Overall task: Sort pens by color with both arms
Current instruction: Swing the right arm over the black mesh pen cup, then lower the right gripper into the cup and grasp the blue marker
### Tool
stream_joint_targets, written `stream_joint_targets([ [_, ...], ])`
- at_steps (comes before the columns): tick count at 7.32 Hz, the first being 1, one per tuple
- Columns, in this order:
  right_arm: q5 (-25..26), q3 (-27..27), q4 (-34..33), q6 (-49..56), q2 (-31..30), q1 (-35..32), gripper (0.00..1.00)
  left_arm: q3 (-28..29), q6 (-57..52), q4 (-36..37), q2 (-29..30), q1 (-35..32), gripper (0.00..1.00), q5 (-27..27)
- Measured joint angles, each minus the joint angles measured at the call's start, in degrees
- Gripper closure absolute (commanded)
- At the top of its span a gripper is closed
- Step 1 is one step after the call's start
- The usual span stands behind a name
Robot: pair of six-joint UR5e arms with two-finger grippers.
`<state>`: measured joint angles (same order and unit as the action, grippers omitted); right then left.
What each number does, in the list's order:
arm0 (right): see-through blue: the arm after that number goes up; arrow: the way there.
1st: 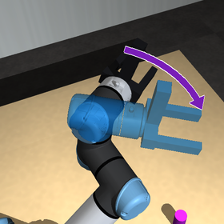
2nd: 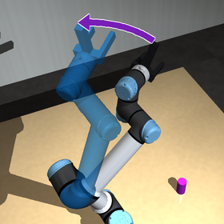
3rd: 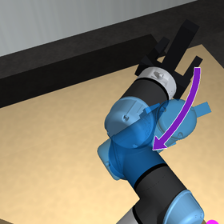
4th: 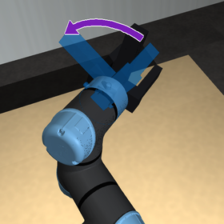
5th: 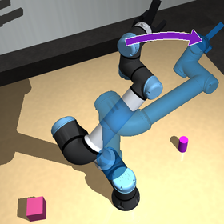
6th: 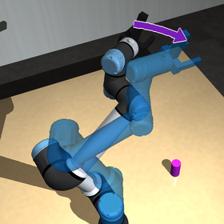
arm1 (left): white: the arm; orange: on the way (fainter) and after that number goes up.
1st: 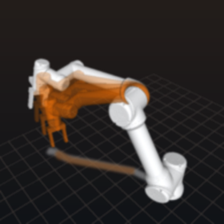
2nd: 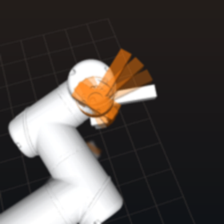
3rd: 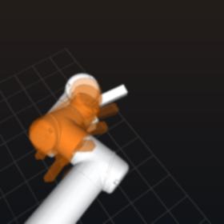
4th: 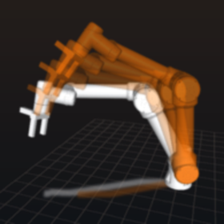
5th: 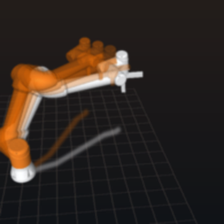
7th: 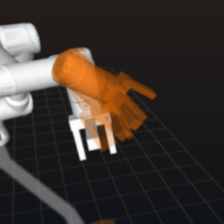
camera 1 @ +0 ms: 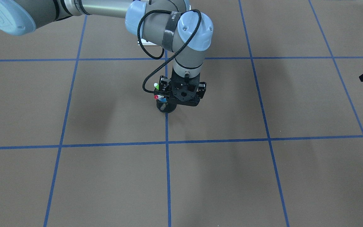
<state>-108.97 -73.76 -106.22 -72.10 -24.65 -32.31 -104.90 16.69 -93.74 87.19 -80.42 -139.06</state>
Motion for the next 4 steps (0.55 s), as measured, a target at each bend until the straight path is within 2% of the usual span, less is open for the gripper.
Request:
stream_joint_targets([
  [3, 1.3, 2.0, -5.3, 2.0, 0.9, 1.5, 0.34, -0.1, 0.1, 0.0, 0.0, 0.0, 0.00, -0.5],
  [4, 1.4, 2.3, -6.1, 3.2, 0.9, 1.6, 0.40, -0.1, 0.1, 0.0, 0.0, 0.0, 0.00, -0.6],
])
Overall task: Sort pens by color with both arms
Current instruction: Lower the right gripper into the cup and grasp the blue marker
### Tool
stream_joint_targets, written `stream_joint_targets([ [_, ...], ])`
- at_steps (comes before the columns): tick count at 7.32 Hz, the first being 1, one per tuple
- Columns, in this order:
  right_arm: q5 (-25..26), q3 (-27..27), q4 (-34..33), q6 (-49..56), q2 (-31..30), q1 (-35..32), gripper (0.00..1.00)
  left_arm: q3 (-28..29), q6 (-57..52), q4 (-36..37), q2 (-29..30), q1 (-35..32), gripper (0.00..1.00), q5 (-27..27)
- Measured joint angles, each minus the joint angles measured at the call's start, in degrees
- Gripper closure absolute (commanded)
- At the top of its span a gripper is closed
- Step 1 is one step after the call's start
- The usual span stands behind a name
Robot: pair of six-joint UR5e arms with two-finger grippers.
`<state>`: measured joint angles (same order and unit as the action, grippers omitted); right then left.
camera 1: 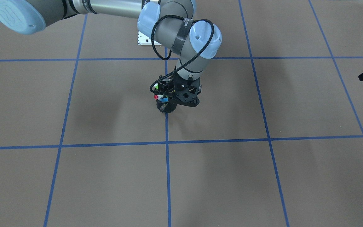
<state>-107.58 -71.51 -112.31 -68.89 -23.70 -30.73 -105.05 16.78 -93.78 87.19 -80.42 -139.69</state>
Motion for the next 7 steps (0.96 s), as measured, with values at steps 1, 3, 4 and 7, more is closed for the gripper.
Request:
stream_joint_targets([
  [1, 0.1, 0.2, -0.3, 0.9, 0.1, 0.0, 0.44, 0.0, 0.0, 0.0, 0.0, 0.0, 0.00, -0.1],
  [3, 0.1, 0.4, -0.4, 1.7, 0.0, 0.0, 0.46, 0.0, 0.0, 0.0, 0.0, 0.0, 0.00, -0.1],
  [4, 0.2, 0.4, -0.4, 2.1, -0.1, 0.0, 0.46, 0.0, 0.0, -0.1, 0.0, 0.0, 0.00, -0.1],
  [7, 0.4, 0.4, -0.4, 3.2, -0.4, 0.0, 0.52, -0.1, 0.0, -0.1, 0.0, 0.0, 0.00, -0.1],
])
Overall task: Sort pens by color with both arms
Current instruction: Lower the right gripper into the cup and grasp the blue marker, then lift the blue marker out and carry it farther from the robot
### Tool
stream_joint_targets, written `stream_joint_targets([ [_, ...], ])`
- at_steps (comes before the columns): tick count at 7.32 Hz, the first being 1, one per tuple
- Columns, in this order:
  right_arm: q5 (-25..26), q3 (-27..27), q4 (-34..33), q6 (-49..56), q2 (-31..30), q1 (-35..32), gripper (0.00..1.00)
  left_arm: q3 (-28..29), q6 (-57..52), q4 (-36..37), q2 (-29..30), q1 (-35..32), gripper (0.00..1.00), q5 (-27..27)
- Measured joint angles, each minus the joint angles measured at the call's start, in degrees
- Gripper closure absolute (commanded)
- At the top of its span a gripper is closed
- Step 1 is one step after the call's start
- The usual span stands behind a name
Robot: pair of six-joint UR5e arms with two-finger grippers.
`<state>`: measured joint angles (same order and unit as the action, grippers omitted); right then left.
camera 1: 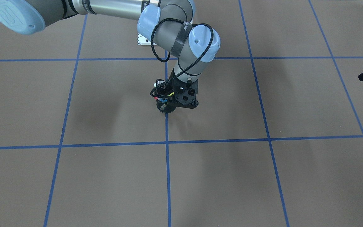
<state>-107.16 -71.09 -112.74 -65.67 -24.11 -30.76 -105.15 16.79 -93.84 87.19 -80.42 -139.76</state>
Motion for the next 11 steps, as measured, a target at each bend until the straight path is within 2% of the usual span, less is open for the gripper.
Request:
stream_joint_targets([
  [1, 0.0, 0.0, 0.0, 0.1, -0.1, 0.0, 0.73, -0.1, 0.0, 0.0, 0.0, 0.0, 0.00, 0.0],
  [2, 0.0, 0.0, 0.0, 0.2, -0.1, 0.0, 1.00, -0.1, 0.0, 0.0, 0.0, 0.0, 0.00, 0.0],
  [7, -0.2, -1.2, -0.4, 2.1, 0.1, -1.0, 1.00, -0.1, -0.1, 0.0, -0.1, 0.0, 0.00, 0.0],
  [11, 1.9, -15.0, -8.6, 6.0, 0.7, -4.7, 1.00, -0.1, 0.0, 0.0, -0.2, 0.0, 0.00, -0.7],
])
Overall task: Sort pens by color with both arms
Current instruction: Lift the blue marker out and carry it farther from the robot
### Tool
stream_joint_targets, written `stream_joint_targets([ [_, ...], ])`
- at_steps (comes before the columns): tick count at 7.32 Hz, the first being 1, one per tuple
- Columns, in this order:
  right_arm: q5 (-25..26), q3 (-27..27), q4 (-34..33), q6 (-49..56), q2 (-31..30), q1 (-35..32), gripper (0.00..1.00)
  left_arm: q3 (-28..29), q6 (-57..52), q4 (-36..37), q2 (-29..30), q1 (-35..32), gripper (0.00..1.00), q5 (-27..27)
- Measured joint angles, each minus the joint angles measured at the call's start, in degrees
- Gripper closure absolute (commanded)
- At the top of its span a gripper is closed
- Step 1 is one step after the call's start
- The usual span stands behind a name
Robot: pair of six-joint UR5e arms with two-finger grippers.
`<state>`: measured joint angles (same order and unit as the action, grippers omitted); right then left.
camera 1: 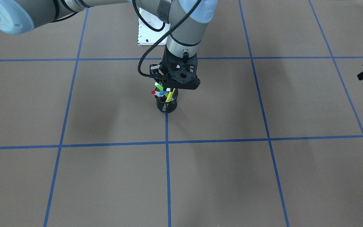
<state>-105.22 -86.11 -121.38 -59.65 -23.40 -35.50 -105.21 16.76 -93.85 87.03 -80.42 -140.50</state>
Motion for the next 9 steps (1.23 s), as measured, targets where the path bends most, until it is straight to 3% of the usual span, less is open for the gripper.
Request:
stream_joint_targets([
  [2, 3.2, -4.5, 0.7, 1.3, -0.2, -2.7, 1.00, 0.1, 0.0, 0.0, 0.4, 0.0, 0.00, 0.0],
  [4, 7.7, -9.5, 8.6, 2.3, -6.4, -6.2, 1.00, 0.4, 0.1, 0.0, 1.6, 0.0, 0.00, 0.0],
  [5, 11.2, -12.9, 18.3, 2.2, -13.9, -7.4, 1.00, 0.4, 0.2, 0.1, 2.3, 0.0, 0.00, 0.0],
  [7, 19.9, -14.1, 36.7, 1.4, -23.9, -7.2, 1.00, 0.3, 0.3, 0.1, 3.1, 0.0, 0.00, 0.0],
  [9, 32.7, -7.6, 52.3, -2.1, -26.6, -3.2, 1.00, 0.5, 0.4, 0.3, 4.0, 0.0, 0.00, 0.2],
])
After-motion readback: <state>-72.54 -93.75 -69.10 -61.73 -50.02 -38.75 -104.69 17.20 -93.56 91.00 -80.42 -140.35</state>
